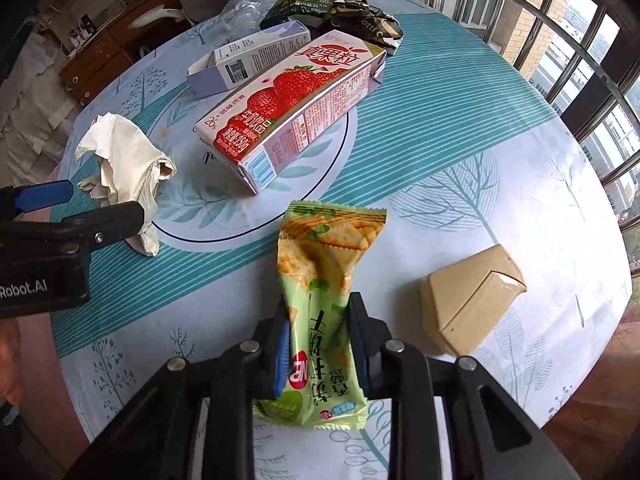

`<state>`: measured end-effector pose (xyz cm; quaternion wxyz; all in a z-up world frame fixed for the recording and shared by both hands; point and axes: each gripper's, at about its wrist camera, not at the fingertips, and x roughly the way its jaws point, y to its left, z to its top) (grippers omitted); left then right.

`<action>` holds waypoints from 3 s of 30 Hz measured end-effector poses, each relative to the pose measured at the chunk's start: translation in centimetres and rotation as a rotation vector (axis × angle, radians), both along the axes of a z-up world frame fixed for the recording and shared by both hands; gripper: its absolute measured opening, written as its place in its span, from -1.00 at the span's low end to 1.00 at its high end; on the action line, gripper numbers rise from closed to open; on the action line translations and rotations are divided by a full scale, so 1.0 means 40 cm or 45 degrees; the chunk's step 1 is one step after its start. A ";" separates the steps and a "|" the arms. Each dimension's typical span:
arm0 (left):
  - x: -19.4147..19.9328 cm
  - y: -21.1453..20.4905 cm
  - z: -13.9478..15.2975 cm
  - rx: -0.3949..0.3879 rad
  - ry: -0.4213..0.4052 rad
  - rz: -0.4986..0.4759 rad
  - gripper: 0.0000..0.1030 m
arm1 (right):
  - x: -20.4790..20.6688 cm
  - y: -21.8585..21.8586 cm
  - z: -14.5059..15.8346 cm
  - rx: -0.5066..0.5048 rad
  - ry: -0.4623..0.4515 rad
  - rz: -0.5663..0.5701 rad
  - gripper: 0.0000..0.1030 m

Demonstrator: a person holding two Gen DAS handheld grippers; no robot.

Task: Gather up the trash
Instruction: 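Grasp the green snack wrapper with the right tool while the left tool grasps the crumpled tissue, then carry the tissue and green wrapper down over the bin, then open both tools to drop the tissue and wrapper into the bin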

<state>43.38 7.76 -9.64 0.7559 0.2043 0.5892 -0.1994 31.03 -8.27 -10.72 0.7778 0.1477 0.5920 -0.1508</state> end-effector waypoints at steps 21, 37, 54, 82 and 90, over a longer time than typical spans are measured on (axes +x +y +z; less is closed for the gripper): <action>0.003 0.011 0.001 -0.105 0.030 0.057 -0.04 | -0.064 -0.082 0.057 0.126 -0.129 -0.065 -0.75; -0.271 0.014 0.153 -0.183 -0.071 0.271 -0.10 | -0.121 -0.081 0.173 0.265 -0.278 0.270 -0.78; -0.794 -0.210 0.226 -0.251 -0.168 0.674 -0.10 | -0.476 -0.280 0.229 0.424 -0.279 0.718 -0.78; -1.022 -0.313 -0.557 -0.159 0.356 0.637 -0.08 | -0.723 -0.339 -0.593 0.451 0.307 0.326 -0.70; -1.026 -0.309 -0.804 -0.159 0.362 0.629 0.11 | -0.728 -0.354 -0.857 0.468 0.364 0.229 -0.49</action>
